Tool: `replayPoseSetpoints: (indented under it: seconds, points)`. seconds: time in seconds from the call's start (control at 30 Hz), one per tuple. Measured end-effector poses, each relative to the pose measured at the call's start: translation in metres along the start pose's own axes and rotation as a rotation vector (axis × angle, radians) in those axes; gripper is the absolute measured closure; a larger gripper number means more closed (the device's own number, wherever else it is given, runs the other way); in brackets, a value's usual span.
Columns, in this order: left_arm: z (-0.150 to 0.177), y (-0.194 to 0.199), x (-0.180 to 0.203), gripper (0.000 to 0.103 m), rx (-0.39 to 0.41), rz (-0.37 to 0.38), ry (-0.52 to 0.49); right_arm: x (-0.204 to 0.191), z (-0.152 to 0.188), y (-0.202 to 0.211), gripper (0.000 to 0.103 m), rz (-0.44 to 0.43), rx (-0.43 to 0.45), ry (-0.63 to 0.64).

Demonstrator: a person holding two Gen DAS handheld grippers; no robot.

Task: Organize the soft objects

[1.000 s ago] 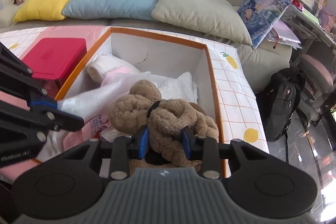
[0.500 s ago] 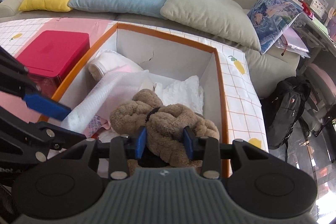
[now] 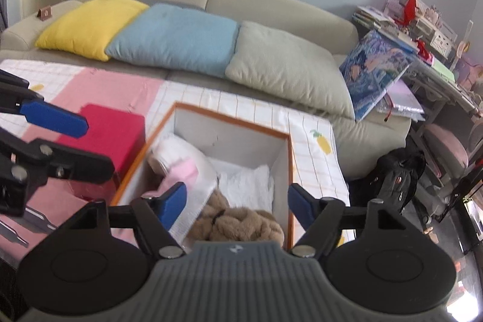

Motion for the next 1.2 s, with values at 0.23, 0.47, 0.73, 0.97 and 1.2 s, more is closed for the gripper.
replayPoseSetpoints:
  seconds: [0.23, 0.47, 0.73, 0.97, 1.2]
  points:
    - [-0.035, 0.059, -0.01, 0.035, 0.178, -0.107, -0.055, -0.023, -0.044, 0.045, 0.017, -0.055, 0.092, -0.081]
    - [-0.042, 0.11, -0.023, 0.028, 0.282, -0.256, -0.1, -0.046, -0.053, 0.082, 0.012, -0.064, 0.131, -0.158]
    - [-0.014, 0.147, -0.038, 0.014, 0.239, -0.387, -0.091, -0.065, -0.024, 0.114, 0.01, -0.007, 0.129, -0.22]
    - [0.014, 0.155, -0.042, 0.007, 0.176, -0.43, -0.041, -0.083, 0.005, 0.124, 0.007, 0.036, 0.105, -0.278]
    - [0.057, 0.135, -0.037, 0.006, 0.059, -0.437, -0.02, -0.099, 0.033, 0.116, 0.005, 0.034, 0.019, -0.233]
Point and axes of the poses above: each gripper's, at about its wrist camera, not at the fingertips, and y roughly against the way its jaws point, x to its right, z to its underside, the point moved 10 cm from there along -y, roughly the way its jaws point, and after that the axes turned 13 degrees about x, right-handed, at the moved point
